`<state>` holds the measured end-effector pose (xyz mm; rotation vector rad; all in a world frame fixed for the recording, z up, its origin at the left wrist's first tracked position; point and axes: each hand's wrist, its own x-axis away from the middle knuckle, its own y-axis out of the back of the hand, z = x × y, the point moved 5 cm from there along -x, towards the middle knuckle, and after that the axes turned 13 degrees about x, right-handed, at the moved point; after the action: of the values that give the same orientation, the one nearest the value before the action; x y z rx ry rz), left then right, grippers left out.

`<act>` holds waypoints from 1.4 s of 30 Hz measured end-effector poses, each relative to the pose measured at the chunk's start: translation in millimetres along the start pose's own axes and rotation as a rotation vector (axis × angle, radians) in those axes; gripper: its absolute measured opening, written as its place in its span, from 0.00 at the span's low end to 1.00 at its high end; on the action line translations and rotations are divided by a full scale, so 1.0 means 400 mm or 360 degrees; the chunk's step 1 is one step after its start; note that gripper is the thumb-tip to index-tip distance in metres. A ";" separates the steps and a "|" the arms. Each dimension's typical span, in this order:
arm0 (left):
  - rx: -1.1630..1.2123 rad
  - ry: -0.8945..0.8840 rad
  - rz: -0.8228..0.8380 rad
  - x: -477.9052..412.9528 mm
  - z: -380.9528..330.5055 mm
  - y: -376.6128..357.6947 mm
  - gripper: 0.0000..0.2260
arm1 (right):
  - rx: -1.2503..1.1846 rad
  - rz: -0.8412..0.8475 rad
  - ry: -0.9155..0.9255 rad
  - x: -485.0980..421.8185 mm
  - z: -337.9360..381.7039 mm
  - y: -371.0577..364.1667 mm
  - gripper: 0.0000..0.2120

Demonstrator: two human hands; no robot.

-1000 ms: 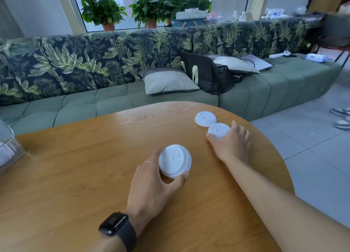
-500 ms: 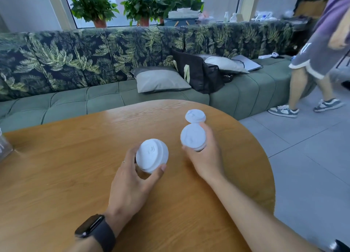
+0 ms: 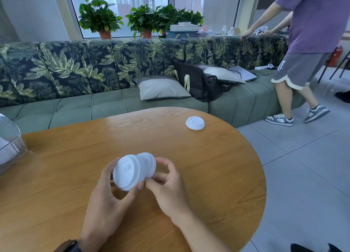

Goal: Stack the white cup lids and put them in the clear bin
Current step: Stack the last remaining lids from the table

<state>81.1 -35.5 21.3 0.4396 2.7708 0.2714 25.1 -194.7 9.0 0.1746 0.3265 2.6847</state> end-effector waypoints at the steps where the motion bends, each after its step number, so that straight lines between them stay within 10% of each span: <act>1: -0.0001 0.0006 -0.0042 0.001 0.003 0.004 0.36 | -0.0028 0.0025 -0.0005 0.004 0.005 -0.006 0.28; 31: -0.0630 -0.0186 0.0129 0.010 0.001 -0.021 0.42 | -0.1002 0.0054 -0.0275 -0.024 -0.024 0.021 0.09; 42: -0.0655 -0.0220 0.0247 0.004 0.013 -0.035 0.40 | -0.0735 0.0190 -0.0085 -0.012 -0.006 0.008 0.12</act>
<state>77.8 -47.4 12.6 0.5401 2.4607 0.7964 27.5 -200.1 7.3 0.1268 -0.3307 2.7809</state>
